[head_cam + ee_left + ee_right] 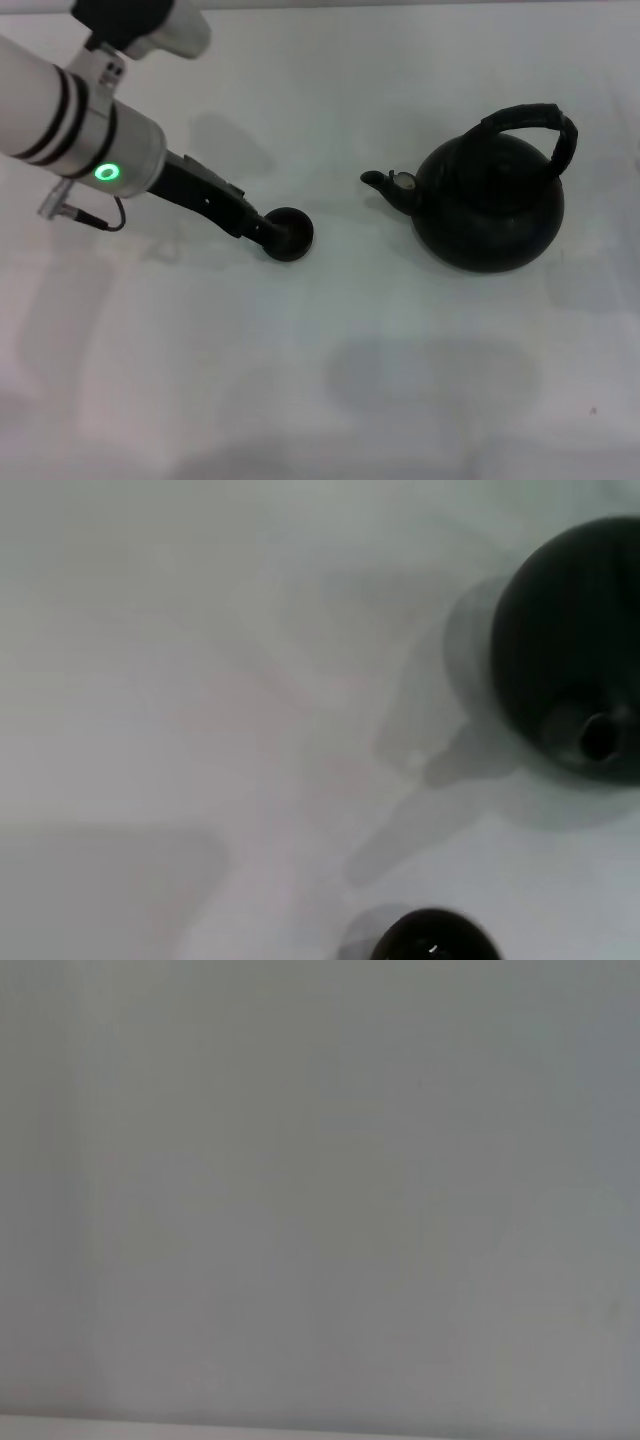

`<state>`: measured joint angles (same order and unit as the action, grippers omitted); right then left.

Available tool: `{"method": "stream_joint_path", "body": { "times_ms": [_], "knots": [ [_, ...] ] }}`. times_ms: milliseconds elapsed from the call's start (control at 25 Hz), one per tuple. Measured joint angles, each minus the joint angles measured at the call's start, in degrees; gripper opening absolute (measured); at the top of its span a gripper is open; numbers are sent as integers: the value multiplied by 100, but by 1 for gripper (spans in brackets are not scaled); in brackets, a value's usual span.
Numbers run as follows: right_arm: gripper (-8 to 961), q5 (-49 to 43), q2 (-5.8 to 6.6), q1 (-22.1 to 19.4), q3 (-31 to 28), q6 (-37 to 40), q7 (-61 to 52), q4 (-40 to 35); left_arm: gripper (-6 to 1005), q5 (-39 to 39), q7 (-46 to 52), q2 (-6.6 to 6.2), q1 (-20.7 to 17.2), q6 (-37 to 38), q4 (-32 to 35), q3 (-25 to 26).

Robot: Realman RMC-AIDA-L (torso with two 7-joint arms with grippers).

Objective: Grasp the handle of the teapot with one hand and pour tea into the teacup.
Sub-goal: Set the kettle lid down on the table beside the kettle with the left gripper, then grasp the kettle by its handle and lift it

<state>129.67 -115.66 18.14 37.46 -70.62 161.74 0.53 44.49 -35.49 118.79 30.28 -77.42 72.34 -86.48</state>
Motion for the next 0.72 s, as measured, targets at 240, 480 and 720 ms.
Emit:
{"method": "stream_joint_path", "body": {
  "times_ms": [240, 480, 720],
  "knots": [
    [873, -152, 26, -40, 142, -15, -34, -94, 884, 855, -1104, 2, -747, -59, 674, 369],
    [874, -251, 59, -424, 742, -84, -615, -900, 884, 2035, -2572, 9, -1308, 79, 383, 941],
    [874, -876, 71, -1289, 1240, 91, -2077, -2787, 884, 3721, -4395, 0, -1713, -148, -414, 1645]
  ]
}}
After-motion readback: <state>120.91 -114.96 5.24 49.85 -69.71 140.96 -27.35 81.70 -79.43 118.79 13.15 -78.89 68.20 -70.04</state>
